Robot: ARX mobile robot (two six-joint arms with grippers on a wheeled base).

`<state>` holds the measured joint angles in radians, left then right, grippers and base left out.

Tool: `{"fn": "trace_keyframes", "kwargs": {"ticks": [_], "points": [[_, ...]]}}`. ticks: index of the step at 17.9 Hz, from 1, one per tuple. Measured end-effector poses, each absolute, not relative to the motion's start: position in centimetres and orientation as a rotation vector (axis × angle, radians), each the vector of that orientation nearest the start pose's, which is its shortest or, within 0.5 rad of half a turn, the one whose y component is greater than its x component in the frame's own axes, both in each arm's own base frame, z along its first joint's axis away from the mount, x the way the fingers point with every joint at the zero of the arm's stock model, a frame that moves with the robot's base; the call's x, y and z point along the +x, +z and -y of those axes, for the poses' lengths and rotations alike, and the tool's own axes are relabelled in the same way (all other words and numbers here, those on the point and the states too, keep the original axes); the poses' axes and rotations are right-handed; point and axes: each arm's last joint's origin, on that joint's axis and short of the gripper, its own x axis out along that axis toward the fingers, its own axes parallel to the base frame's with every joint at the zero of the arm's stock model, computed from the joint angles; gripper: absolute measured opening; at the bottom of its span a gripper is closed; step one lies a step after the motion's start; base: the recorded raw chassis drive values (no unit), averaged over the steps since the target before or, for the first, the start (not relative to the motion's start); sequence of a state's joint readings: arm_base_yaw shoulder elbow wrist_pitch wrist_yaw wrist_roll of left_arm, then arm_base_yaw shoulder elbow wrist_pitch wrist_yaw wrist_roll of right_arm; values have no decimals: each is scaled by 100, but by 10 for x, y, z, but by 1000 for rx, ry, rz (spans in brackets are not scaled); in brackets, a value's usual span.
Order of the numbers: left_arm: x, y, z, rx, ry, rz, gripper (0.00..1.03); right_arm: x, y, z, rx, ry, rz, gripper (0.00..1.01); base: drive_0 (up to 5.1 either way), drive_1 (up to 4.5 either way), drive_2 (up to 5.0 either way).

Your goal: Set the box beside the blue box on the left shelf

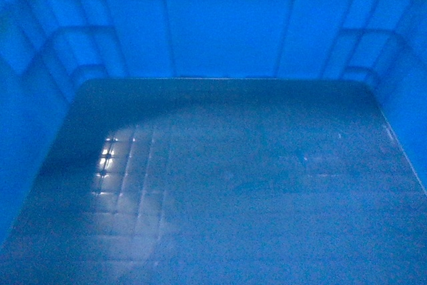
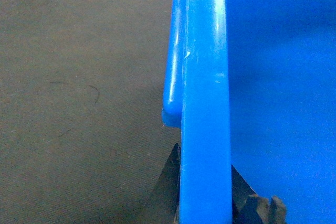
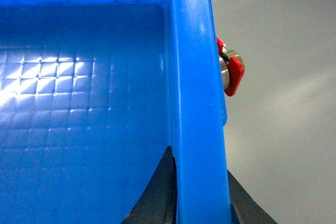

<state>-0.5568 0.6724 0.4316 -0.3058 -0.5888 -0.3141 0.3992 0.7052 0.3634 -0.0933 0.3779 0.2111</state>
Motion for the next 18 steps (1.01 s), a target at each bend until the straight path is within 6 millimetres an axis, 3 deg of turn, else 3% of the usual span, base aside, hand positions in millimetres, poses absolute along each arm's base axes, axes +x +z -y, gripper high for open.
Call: {"fn": "trace_keyframes", "kwargs": {"ticks": [18], "points": [[131, 220, 62, -12, 103, -447, 9, 148, 209, -51, 44, -22, -402, 10, -150, -150, -150]]}}
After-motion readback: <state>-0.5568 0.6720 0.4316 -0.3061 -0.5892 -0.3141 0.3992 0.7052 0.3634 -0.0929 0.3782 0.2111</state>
